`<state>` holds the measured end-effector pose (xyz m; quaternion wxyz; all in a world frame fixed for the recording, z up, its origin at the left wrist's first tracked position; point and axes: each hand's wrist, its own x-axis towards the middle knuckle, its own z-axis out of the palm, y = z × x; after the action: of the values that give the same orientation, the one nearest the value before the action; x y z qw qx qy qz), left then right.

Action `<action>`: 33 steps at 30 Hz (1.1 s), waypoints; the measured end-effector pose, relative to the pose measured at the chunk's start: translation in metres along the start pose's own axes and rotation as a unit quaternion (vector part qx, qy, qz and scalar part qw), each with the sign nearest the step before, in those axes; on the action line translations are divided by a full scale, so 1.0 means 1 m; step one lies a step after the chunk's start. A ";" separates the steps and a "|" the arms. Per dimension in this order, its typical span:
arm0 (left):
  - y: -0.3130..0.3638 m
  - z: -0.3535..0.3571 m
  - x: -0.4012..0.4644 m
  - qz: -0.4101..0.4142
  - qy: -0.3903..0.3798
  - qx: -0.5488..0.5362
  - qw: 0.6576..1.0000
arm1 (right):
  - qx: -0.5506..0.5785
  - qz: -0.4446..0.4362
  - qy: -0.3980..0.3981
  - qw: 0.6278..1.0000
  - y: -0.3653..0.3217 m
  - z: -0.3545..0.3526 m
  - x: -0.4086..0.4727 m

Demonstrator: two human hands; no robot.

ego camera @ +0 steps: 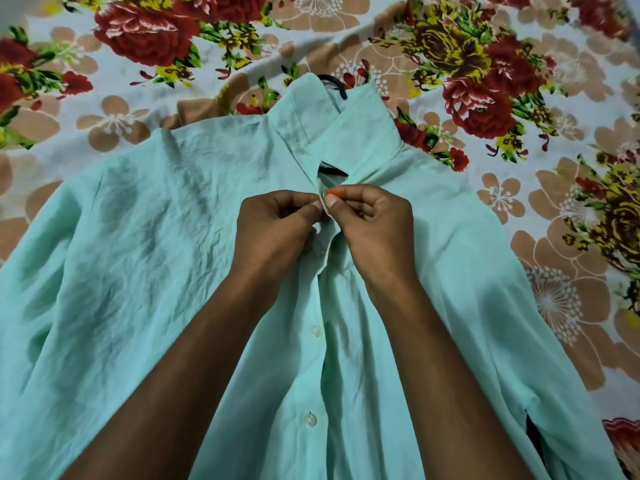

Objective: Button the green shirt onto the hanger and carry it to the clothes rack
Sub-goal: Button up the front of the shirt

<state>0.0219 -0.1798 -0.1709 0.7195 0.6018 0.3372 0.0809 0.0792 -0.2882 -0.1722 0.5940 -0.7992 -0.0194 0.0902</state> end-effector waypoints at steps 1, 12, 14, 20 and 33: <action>-0.001 -0.001 0.000 0.004 -0.003 0.001 1.000 | -0.004 -0.002 -0.007 1.000 0.001 -0.001 0.000; 0.000 -0.003 0.002 -0.009 -0.012 0.015 1.000 | -0.106 -0.050 -0.011 0.993 -0.002 -0.005 -0.002; 0.004 -0.003 0.001 -0.017 -0.030 0.014 0.999 | -0.119 -0.064 -0.011 0.991 -0.003 -0.002 -0.005; 0.003 -0.004 0.003 -0.024 -0.027 0.001 0.999 | -0.125 -0.067 0.005 0.990 -0.004 -0.002 -0.006; -0.008 -0.004 -0.001 0.035 -0.033 -0.001 0.999 | -0.145 -0.105 0.025 0.984 -0.009 0.005 -0.004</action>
<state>0.0169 -0.1789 -0.1781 0.7274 0.6151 0.2919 0.0862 0.0754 -0.2813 -0.1646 0.4782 -0.8723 -0.1014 0.0038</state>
